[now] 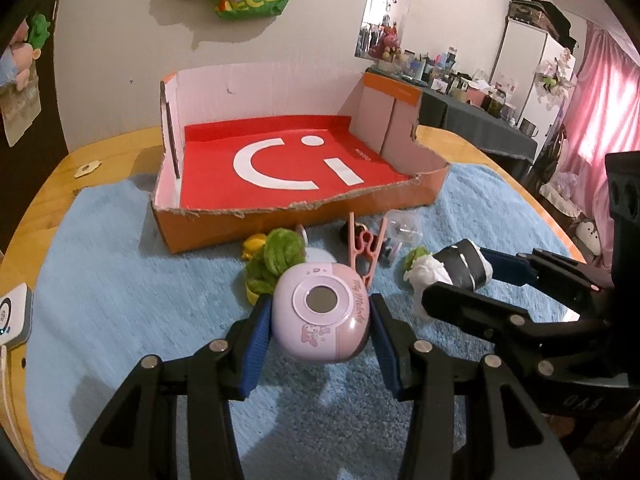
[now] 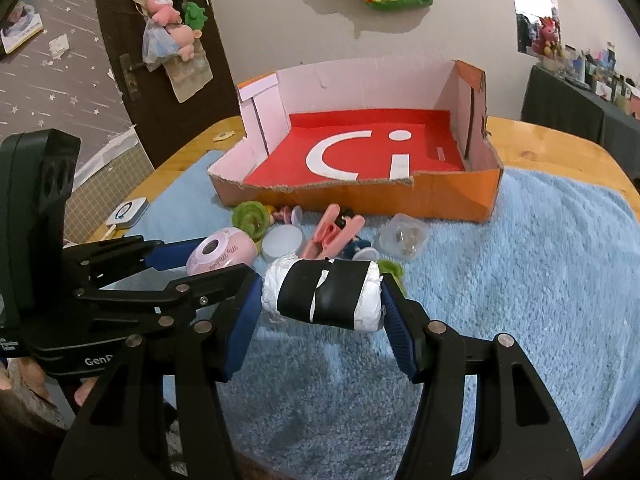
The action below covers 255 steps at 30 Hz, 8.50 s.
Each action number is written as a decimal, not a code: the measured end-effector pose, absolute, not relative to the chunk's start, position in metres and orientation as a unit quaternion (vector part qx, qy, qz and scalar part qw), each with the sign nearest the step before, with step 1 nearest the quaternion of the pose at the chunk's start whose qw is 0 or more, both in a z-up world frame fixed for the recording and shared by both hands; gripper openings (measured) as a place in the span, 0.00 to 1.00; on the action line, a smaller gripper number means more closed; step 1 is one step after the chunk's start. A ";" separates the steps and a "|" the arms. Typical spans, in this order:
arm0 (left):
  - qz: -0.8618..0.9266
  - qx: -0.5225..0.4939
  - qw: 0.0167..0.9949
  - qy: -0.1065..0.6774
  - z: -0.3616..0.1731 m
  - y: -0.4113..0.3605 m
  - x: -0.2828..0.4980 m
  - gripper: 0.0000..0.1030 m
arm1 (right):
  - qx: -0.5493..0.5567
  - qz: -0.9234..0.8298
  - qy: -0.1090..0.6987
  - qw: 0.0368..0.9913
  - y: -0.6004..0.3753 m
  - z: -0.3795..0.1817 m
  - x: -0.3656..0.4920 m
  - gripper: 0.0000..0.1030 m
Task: Organize objects
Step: 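Carry the taped roll in right gripper while left gripper carries the pink toy into the box, then lower and open right gripper releasing the roll while left gripper releases the pink toy, then lift both grippers out of the box back toward the towel, then move right gripper to the clear plastic container while left gripper approaches the green potted plant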
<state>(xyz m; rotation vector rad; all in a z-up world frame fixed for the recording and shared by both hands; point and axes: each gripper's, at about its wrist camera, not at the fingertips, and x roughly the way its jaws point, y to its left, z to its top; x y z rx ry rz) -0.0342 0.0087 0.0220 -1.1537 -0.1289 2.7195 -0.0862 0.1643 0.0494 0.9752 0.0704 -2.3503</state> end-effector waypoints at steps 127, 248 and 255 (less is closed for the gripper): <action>0.878 -0.473 0.043 -0.066 0.005 -0.037 -0.222 0.48 | 0.473 -0.847 0.042 0.236 0.136 0.031 -0.285 0.56; 0.901 -0.425 0.063 -0.056 0.017 -0.014 -0.085 0.69 | 0.403 -0.882 0.027 0.243 0.199 0.027 -0.157 0.53; 0.900 -0.427 0.069 -0.052 0.013 -0.009 -0.084 0.68 | 0.416 -0.878 0.045 0.232 0.199 0.013 -0.166 0.53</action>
